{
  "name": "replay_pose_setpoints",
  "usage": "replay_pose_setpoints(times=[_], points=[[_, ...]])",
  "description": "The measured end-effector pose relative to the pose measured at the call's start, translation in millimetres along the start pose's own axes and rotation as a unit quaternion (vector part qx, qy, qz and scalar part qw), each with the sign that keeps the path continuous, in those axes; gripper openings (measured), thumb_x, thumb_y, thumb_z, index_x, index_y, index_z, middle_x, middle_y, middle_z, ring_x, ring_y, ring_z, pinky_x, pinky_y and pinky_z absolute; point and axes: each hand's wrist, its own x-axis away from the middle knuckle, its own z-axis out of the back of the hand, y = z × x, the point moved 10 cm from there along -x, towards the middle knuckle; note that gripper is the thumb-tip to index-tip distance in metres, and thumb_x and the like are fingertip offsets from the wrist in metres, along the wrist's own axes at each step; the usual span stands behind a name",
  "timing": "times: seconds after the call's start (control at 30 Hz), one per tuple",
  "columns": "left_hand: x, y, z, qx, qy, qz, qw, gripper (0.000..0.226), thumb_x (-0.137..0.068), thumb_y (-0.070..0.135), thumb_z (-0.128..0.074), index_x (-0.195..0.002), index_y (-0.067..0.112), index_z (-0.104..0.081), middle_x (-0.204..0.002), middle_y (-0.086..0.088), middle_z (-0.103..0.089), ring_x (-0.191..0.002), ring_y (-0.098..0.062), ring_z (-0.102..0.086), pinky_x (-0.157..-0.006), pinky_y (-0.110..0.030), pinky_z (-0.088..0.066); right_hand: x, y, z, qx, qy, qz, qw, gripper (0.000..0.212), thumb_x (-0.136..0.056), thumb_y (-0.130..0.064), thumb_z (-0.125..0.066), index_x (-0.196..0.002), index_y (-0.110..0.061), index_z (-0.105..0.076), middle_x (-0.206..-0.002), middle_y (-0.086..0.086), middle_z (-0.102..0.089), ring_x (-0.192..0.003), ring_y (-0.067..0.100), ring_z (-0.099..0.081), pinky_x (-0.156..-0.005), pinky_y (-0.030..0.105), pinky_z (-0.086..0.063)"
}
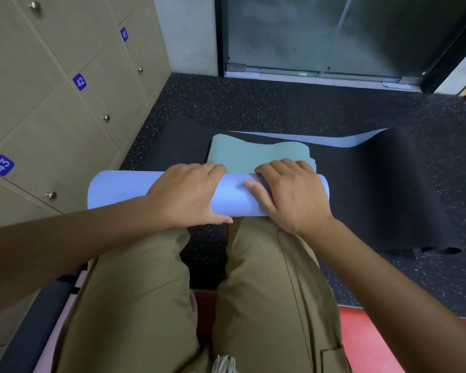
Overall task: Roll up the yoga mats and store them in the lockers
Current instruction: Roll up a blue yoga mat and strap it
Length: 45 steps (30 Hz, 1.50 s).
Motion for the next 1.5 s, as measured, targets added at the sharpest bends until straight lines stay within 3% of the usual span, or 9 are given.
replay_pose_setpoints(times=[0.23, 0.37, 0.5, 0.7, 0.93, 1.1, 1.23, 1.33, 1.5], points=[[-34.5, -32.3, 16.7, 0.084, -0.072, 0.052, 0.992, 0.091, -0.054, 0.092, -0.057, -0.119, 0.029, -0.054, -0.107, 0.009, -0.065, -0.094, -0.025, -0.062, -0.075, -0.039, -0.046, 11.0, 42.9, 39.7, -0.003, 0.083, -0.073, 0.994, 0.06, -0.102, -0.061, -0.044, -0.138, -0.014, -0.057, -0.143, 0.007, -0.055, -0.134, 0.03, -0.048, -0.113, 0.052, -0.034], [-54.3, -32.0, 38.5, 0.155, -0.05, 0.059, 0.985, 0.096, -0.046, 0.095, -0.049, -0.117, 0.031, -0.055, -0.105, 0.011, -0.067, -0.096, -0.022, -0.062, -0.081, -0.041, -0.051, 9.3, 78.9, 75.2, -0.25, 0.139, -0.159, 0.945, 0.076, -0.092, -0.06, -0.063, -0.152, -0.02, -0.04, -0.16, -0.005, -0.034, -0.148, 0.011, -0.031, -0.118, 0.026, -0.029], [-61.1, -29.7, 55.9, 0.279, -0.015, 0.068, 0.958, 0.077, -0.049, 0.087, -0.062, -0.105, 0.035, -0.058, -0.095, 0.017, -0.065, -0.089, -0.015, -0.062, -0.08, -0.04, -0.052, 8.3, 99.0, 103.0, -0.395, 0.154, -0.2, 0.883, 0.083, -0.084, -0.049, -0.076, -0.153, -0.03, -0.036, -0.152, -0.022, -0.041, -0.137, -0.012, -0.036, -0.104, 0.003, -0.031], [-58.1, -13.4, 57.1, 0.471, -0.01, 0.032, 0.881, 0.067, -0.062, 0.062, -0.082, -0.118, 0.029, -0.066, -0.112, 0.014, -0.073, -0.106, -0.008, -0.068, -0.096, -0.045, -0.053, 6.6, 95.6, 119.4, -0.544, 0.111, -0.17, 0.814, 0.083, -0.079, -0.051, -0.076, -0.151, -0.035, -0.038, -0.144, -0.014, -0.055, -0.133, 0.01, -0.055, -0.107, 0.046, -0.05], [-43.9, 30.3, 42.7, 0.538, -0.072, -0.024, 0.84, 0.071, -0.068, 0.042, -0.086, -0.131, 0.031, -0.056, -0.124, 0.019, -0.069, -0.116, -0.005, -0.066, -0.101, -0.04, -0.054, 6.7, 71.1, 144.2, -0.539, 0.085, -0.152, 0.824, 0.065, -0.079, -0.03, -0.083, -0.138, -0.027, -0.056, -0.133, -0.012, -0.066, -0.125, 0.009, -0.06, -0.107, 0.043, -0.048], [-43.4, 52.6, 75.0, 0.583, 0.016, -0.052, 0.811, 0.087, -0.06, 0.058, -0.086, -0.134, 0.032, -0.05, -0.125, 0.02, -0.066, -0.117, -0.005, -0.064, -0.095, -0.031, -0.054, 27.3, 70.5, 149.9, -0.531, 0.107, -0.182, 0.821, 0.065, -0.077, -0.031, -0.088, -0.134, -0.025, -0.056, -0.129, -0.013, -0.067, -0.123, 0.008, -0.061, -0.104, 0.037, -0.049], [-47.3, 78.2, 114.8, 0.585, 0.088, -0.079, 0.803, 0.069, -0.063, 0.065, -0.08, -0.12, 0.032, -0.058, -0.111, 0.013, -0.071, -0.102, -0.011, -0.069, -0.083, -0.037, -0.058, 53.3, 72.1, 146.8, -0.539, 0.11, -0.21, 0.808, 0.06, -0.079, -0.034, -0.081, -0.131, -0.021, -0.056, -0.127, -0.011, -0.068, -0.121, 0.009, -0.063, -0.101, 0.036, -0.051], [-56.7, 98.9, 113.0, 0.546, 0.056, -0.048, 0.835, 0.061, -0.062, 0.081, -0.066, -0.106, 0.038, -0.057, -0.095, 0.018, -0.07, -0.088, -0.007, -0.069, -0.077, -0.041, -0.058, 72.4, 80.5, 141.6, -0.576, 0.106, -0.245, 0.772, 0.053, -0.091, -0.04, -0.076, -0.133, -0.014, -0.057, -0.127, 0.001, -0.069, -0.122, 0.02, -0.065, -0.1, 0.048, -0.055], [-61.2, 137.8, 81.4, 0.55, -0.025, -0.017, 0.834, 0.066, -0.058, 0.088, -0.058, -0.098, 0.035, -0.058, -0.088, 0.014, -0.07, -0.08, -0.008, -0.067, -0.077, -0.04, -0.056, 119.7, 108.8, 123.9, -0.593, 0.065, -0.312, 0.74, 0.052, -0.091, -0.043, -0.065, -0.131, -0.01, -0.061, -0.128, 0.008, -0.069, -0.122, 0.027, -0.066, -0.1, 0.048, -0.055]])
